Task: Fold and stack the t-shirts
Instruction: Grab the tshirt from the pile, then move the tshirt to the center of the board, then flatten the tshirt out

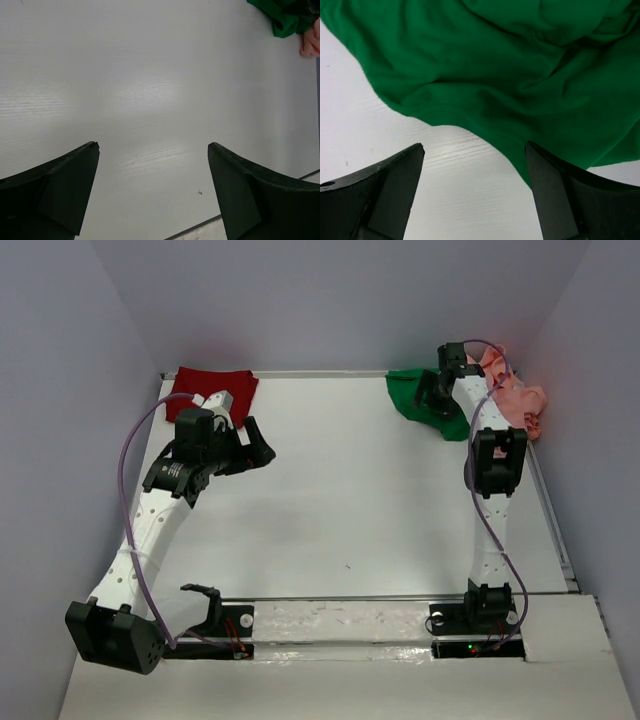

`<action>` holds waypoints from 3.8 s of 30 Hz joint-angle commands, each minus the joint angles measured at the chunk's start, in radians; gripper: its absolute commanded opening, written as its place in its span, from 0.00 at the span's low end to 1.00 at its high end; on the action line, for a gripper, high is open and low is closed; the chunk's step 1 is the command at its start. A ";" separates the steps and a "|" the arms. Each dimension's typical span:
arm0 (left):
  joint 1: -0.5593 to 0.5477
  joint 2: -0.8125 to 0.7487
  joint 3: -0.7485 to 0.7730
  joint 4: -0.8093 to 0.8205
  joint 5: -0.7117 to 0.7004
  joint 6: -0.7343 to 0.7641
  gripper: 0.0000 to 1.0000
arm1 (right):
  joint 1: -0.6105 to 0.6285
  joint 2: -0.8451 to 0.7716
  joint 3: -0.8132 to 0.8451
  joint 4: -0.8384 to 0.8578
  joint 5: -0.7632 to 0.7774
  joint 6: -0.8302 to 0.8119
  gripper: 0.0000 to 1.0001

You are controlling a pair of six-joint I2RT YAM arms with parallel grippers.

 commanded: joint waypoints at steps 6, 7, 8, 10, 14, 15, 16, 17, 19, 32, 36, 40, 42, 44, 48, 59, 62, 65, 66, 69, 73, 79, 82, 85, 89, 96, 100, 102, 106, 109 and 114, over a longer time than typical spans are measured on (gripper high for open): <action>-0.001 -0.014 0.028 0.002 0.018 0.020 0.99 | 0.004 0.092 0.052 0.026 0.071 -0.008 0.86; -0.002 -0.009 0.029 -0.002 0.020 0.022 0.99 | 0.004 0.101 0.051 0.027 0.069 -0.007 0.84; -0.001 -0.006 0.029 -0.002 0.020 0.027 0.99 | 0.004 0.103 0.048 0.027 0.068 -0.004 0.81; -0.001 -0.003 0.031 -0.002 0.023 0.028 0.99 | 0.004 0.104 0.038 0.027 0.051 -0.004 0.60; -0.001 0.006 0.028 0.002 0.026 0.028 0.99 | 0.004 0.088 0.003 0.020 -0.010 0.010 0.00; -0.002 0.007 0.025 0.004 0.023 0.025 0.99 | 0.004 0.066 -0.027 0.020 -0.061 0.015 0.00; -0.002 0.011 0.022 0.005 0.020 0.024 0.99 | 0.004 0.052 -0.044 0.018 -0.079 0.013 0.00; -0.002 0.012 0.020 0.005 0.017 0.022 0.99 | 0.004 0.035 -0.064 0.017 -0.110 0.013 0.00; -0.002 0.015 0.019 0.007 0.010 0.019 0.99 | 0.015 -0.033 -0.135 0.017 -0.189 0.016 0.00; -0.001 0.043 -0.011 0.016 -0.113 -0.004 0.99 | 0.329 -0.362 -0.186 -0.375 -0.789 0.007 0.00; -0.001 0.067 -0.006 -0.013 -0.193 -0.018 0.99 | 0.382 -0.406 -0.056 -0.483 -0.957 0.054 0.00; -0.001 0.089 -0.004 -0.027 -0.229 -0.041 0.99 | 0.391 -0.414 0.208 -0.514 -1.108 0.166 0.00; -0.001 0.098 -0.004 -0.035 -0.240 -0.050 0.99 | 0.391 -0.416 0.302 -0.479 -1.162 0.264 0.00; -0.001 0.101 -0.006 -0.033 -0.229 -0.055 0.99 | 0.391 -0.484 0.270 -0.341 -1.212 0.338 0.00; -0.001 0.084 -0.014 -0.030 -0.233 -0.061 0.99 | 0.391 -0.644 0.019 -0.088 -1.245 0.479 0.00; 0.001 0.049 0.009 -0.067 -0.324 -0.018 0.99 | 0.348 -0.744 -0.515 -0.339 -0.746 0.138 0.00; 0.001 0.046 0.006 -0.070 -0.327 -0.010 0.99 | 0.323 -0.704 -0.647 -0.322 -0.514 0.078 0.00; 0.001 0.049 0.008 -0.078 -0.330 -0.006 0.99 | 0.262 -0.655 -0.706 -0.257 -0.315 0.052 0.00; 0.001 0.049 0.005 -0.078 -0.329 -0.006 0.99 | 0.242 -0.643 -0.710 -0.237 -0.285 0.047 0.00; 0.001 0.050 0.005 -0.079 -0.326 -0.001 0.99 | 0.144 -0.594 -0.689 -0.166 -0.164 0.047 0.00; 0.001 0.061 0.008 -0.075 -0.313 0.005 0.99 | 0.066 -0.539 -0.591 -0.141 -0.016 0.038 0.00; 0.001 0.103 0.026 -0.075 -0.293 0.017 0.99 | 0.003 -0.468 -0.497 -0.082 0.071 0.010 0.00; 0.001 0.126 0.032 -0.076 -0.283 0.025 0.99 | 0.003 -0.442 -0.452 -0.124 -0.036 0.004 0.60; 0.001 0.142 0.035 -0.071 -0.283 0.027 0.99 | 0.012 -0.549 -0.542 -0.080 -0.186 -0.008 0.79; 0.001 0.165 0.036 -0.061 -0.270 0.027 0.99 | 0.012 -0.692 -0.641 -0.112 -0.242 -0.016 0.80; 0.001 0.219 0.046 -0.038 -0.230 0.036 0.99 | 0.042 -0.860 -0.908 -0.183 -0.448 0.025 0.73; 0.001 0.248 0.062 -0.036 -0.218 0.039 0.99 | 0.096 -0.919 -1.038 -0.143 -0.484 0.071 0.70; 0.001 0.270 0.081 -0.053 -0.209 0.039 0.99 | 0.127 -0.923 -1.075 -0.126 -0.503 0.079 0.70; 0.001 0.299 0.095 -0.073 -0.212 0.043 0.99 | 0.164 -0.953 -1.159 -0.075 -0.500 0.096 0.69; 0.001 0.294 0.089 -0.068 -0.207 0.048 0.99 | 0.164 -0.966 -1.232 -0.004 -0.515 0.099 0.68; 0.001 0.294 0.083 -0.073 -0.209 0.054 0.99 | 0.164 -0.973 -1.336 0.095 -0.500 0.111 0.66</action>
